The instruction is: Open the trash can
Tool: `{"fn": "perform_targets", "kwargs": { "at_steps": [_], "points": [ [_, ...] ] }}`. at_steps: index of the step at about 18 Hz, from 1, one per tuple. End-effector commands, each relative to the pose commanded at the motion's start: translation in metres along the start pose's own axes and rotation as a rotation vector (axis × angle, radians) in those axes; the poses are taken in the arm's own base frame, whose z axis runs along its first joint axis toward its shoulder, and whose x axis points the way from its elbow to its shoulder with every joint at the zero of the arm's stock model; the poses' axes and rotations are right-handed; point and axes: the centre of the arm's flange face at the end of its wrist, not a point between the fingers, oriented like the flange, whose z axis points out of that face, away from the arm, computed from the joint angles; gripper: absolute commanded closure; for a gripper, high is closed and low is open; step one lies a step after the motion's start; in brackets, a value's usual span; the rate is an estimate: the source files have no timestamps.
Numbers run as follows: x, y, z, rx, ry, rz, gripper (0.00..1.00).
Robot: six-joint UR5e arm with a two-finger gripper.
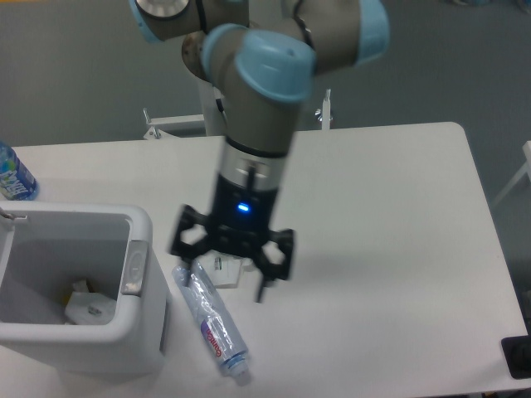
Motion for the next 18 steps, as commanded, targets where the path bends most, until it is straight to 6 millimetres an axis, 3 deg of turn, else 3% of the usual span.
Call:
{"fn": "perform_targets", "kwargs": {
  "at_steps": [6,9,13,18],
  "points": [
    [-0.036,0.023,0.036,-0.115,-0.074,0.069,0.00],
    [-0.048,0.046,0.052,-0.217,-0.102,0.196,0.00],
    [-0.051,0.071,0.071,-0.293,-0.083,0.291,0.00],
    [-0.050,0.084,0.081,-0.325,-0.074,0.300,0.00]
  ]
}}
